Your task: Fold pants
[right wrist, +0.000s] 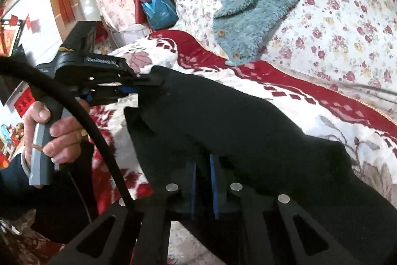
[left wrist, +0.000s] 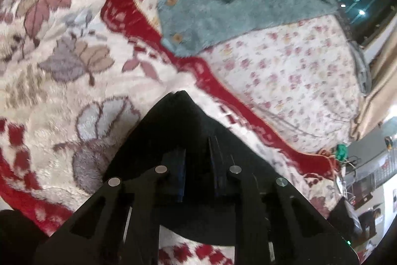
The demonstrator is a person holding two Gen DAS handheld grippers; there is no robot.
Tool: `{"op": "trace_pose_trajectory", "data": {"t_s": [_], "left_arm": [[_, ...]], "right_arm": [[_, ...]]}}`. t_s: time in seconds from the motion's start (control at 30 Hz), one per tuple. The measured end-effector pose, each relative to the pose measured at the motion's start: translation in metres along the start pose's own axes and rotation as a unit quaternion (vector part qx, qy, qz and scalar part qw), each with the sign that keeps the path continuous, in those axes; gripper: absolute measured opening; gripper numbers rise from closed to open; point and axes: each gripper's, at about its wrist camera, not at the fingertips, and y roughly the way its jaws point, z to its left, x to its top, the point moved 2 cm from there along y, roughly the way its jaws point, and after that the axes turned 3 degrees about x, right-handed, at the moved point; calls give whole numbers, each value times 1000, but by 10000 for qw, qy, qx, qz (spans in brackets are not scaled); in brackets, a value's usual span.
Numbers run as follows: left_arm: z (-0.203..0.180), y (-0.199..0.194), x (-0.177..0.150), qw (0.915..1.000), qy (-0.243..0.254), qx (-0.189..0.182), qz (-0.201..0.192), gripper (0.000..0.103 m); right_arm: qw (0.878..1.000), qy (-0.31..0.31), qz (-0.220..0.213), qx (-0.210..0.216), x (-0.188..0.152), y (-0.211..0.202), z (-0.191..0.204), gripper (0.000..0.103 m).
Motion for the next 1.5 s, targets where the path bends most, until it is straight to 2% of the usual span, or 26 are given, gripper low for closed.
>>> {"op": "trace_pose_trajectory", "data": {"t_s": [0.13, 0.2, 0.33, 0.4, 0.43, 0.47, 0.5, 0.53, 0.57, 0.6, 0.63, 0.7, 0.8, 0.93, 1.1, 1.23, 1.4, 1.5], "left_arm": [[-3, -25, -1, 9997, 195, 38, -173, 15], [5, -28, -6, 9993, 210, 239, -197, 15], [36, -4, -19, 9971, -80, 750, 106, 15], [48, 14, -28, 9944, -110, 1000, 326, 17], [51, 15, -31, 9946, -199, 976, 306, 18], [52, 13, -32, 9949, -256, 947, 247, 20], [50, 10, -31, 9951, -219, 942, 219, 24], [47, 5, -30, 9949, -165, 974, 195, 27], [46, 0, -30, 9942, -132, 1058, 142, 35], [46, -5, -29, 9931, -129, 1165, 68, 38], [48, -10, -29, 9923, -149, 1227, -10, 38], [51, -25, -27, 9907, -254, 1319, -209, 38], [46, -43, -26, 9911, -317, 1221, -433, 38], [20, -45, -29, 9931, 0, 1103, -397, 38], [-21, -24, -50, 9942, 549, 921, -18, 38], [-53, 4, -73, 9927, 843, 709, 487, 38], [-95, 32, -98, 9874, 1246, 464, 859, 38], [-120, 48, -111, 9824, 1562, 427, 935, 38]], "right_arm": [[9995, 145, -106, 270, 3, -13, 8, 8], [9992, 127, -131, 358, 4, -17, 17, 8], [9991, 30, 86, 410, -6, 0, 32, 8], [9994, -58, 230, 231, -14, 17, 32, 8], [9994, -113, 312, 102, -19, 25, 30, 8], [9991, -78, 403, 119, -23, 30, 27, 8], [9993, 12, 316, 193, -23, 26, 26, 9], [9993, 87, 253, 250, -21, 20, 24, 17], [9994, 110, 230, 235, -20, 14, 23, 24], [9995, 106, 213, 215, -19, 8, 22, 41], [9995, 113, 186, 231, -19, 0, 20, 47], [9991, 261, 120, 319, -21, -18, 12, 47], [9973, 702, -52, 223, -31, -50, -11, 47], [9936, 1112, -121, -139, -45, -81, -35, 47], [9859, 1524, -305, -626, -64, -121, -64, 47], [9782, 1803, -370, -963, -78, -150, -80, 47], [9717, 1997, -547, -1134, -84, -171, -94, 47], [9748, 1873, -522, -1093, -71, -163, -99, 51]]}}
